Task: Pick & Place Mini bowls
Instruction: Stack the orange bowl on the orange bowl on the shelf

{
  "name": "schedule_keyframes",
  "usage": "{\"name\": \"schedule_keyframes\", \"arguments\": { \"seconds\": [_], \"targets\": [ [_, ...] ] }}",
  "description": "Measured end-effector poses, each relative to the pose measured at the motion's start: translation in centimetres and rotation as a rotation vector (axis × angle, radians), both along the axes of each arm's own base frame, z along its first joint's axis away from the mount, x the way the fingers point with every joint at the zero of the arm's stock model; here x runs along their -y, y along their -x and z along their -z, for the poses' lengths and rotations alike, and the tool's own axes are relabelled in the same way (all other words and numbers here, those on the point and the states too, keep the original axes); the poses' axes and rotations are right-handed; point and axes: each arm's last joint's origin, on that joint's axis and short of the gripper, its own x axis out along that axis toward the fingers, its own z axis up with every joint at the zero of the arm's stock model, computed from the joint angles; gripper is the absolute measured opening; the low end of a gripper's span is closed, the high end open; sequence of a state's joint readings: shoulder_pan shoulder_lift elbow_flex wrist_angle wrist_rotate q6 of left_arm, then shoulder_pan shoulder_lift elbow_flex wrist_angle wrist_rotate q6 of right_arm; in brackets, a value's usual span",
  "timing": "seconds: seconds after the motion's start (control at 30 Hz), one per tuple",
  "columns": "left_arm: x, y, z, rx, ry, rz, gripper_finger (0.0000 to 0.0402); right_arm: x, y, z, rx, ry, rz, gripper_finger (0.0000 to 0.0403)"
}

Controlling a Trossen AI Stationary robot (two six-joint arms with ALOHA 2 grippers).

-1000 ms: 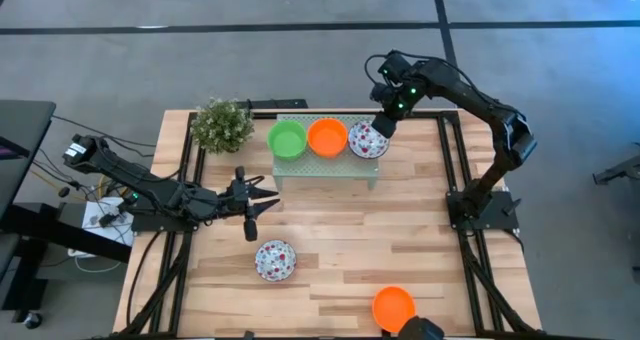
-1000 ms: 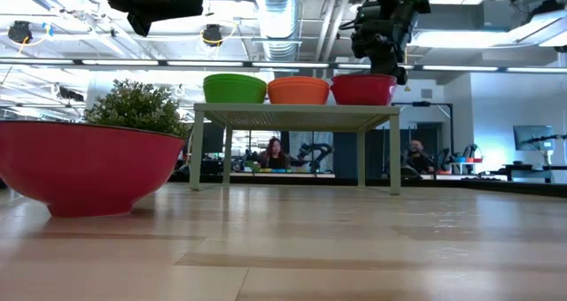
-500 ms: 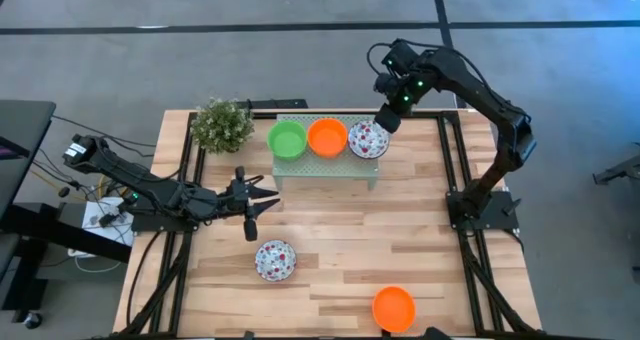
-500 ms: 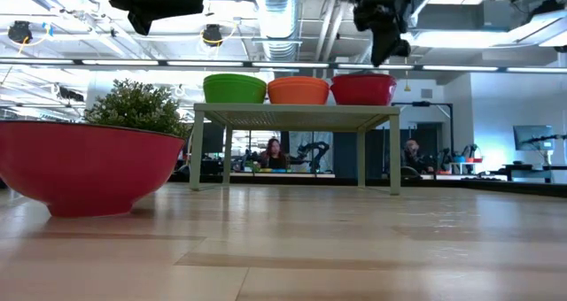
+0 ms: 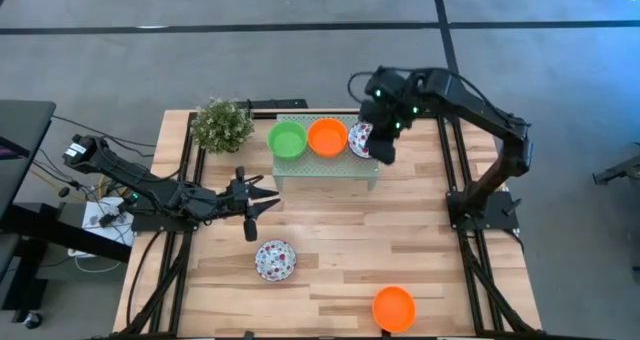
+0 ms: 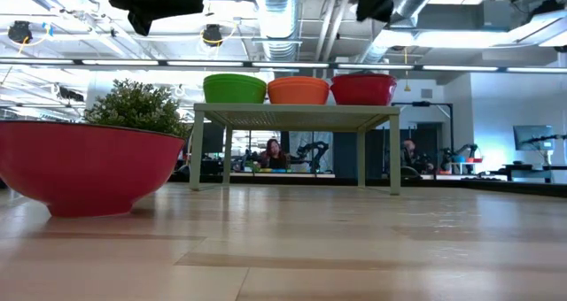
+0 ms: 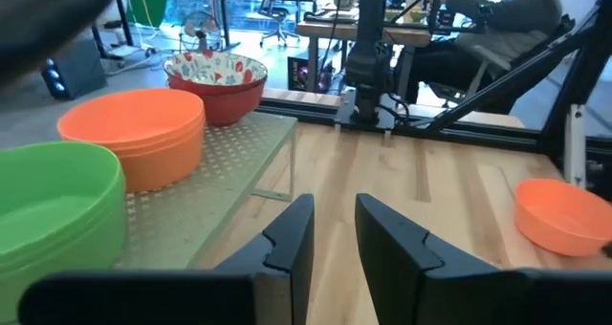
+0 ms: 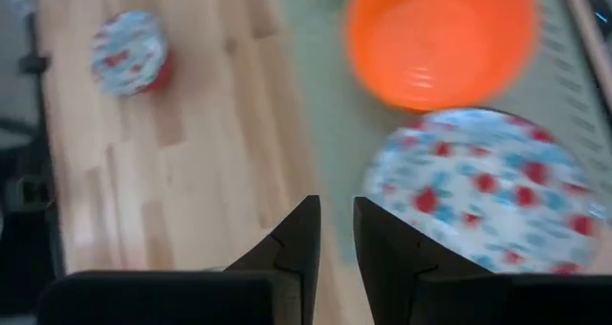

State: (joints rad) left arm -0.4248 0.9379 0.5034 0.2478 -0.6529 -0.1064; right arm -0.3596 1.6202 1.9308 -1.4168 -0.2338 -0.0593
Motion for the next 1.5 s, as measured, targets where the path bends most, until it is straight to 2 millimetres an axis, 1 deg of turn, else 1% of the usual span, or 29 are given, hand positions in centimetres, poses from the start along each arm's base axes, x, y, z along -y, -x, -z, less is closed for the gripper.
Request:
{"name": "schedule_keyframes", "arguments": {
  "seconds": [0.1,0.2,0.27,0.33,0.43,0.57,0.7,0.83,0.93,1.0,1.07,1.17,1.23,1.37,1.5],
  "targets": [
    [0.1,0.0,0.0,-0.002,0.019,0.048,0.0081,-2.4,0.0,-0.7,0.026,0.052,-0.089,0.0062],
    [0.3,-0.1,0.0,-0.008,0.031,0.117,0.0081,-4.5,0.5,-1.4,0.1,0.117,-0.142,0.0062],
    [0.4,-0.1,0.1,-0.009,0.034,0.134,0.0081,-5.8,0.9,-1.4,0.175,0.141,-0.195,0.0062],
    [0.4,-0.1,0.0,-0.009,0.034,0.134,0.0081,-7.0,1.6,-0.7,0.225,0.149,-0.234,0.0062],
    [0.4,-0.1,0.0,-0.009,0.034,0.134,0.0081,-8.3,2.7,1.5,0.258,0.131,-0.253,0.0062],
    [0.4,-0.1,0.0,-0.005,0.036,0.134,0.0081,-9.4,4.3,5.7,0.256,0.076,-0.233,0.0062],
    [0.4,-0.1,-0.1,0.007,0.04,0.134,0.0081,-10.5,5.7,9.8,0.257,-0.023,-0.149,0.0062],
    [0.4,-0.1,-0.4,0.034,0.05,0.134,0.0081,-12.1,6.7,13.4,0.23,-0.103,-0.13,0.0062],
    [0.4,-0.2,-0.7,0.064,0.057,0.136,0.0081,-13.8,6.6,15.1,0.236,-0.18,-0.116,0.0062],
    [0.4,-0.2,-0.8,0.073,0.05,0.135,0.0081,-15.2,6.3,15.9,0.26,-0.21,-0.155,0.0062],
    [0.3,-0.2,-0.9,0.083,0.036,0.131,0.0081,-16.7,6.0,16.8,0.272,-0.204,-0.203,0.0062],
    [-0.1,-0.4,-1.0,0.094,0.035,0.111,0.0081,-19.1,5.7,18.1,0.244,-0.169,-0.237,0.0062],
    [-0.4,-0.5,-1.1,0.099,0.035,0.094,0.0081,-20.6,5.6,19.2,0.202,-0.14,-0.264,0.0062],
    [-1.1,-0.7,-1.1,0.099,0.031,0.061,0.0081,-23.3,5.5,21.2,0.141,-0.135,-0.341,0.0062],
    [-1.4,-0.8,-1.1,0.099,0.031,0.043,0.0081,-24.9,5.4,22.7,0.079,-0.202,-0.274,0.0062]
  ]
}}
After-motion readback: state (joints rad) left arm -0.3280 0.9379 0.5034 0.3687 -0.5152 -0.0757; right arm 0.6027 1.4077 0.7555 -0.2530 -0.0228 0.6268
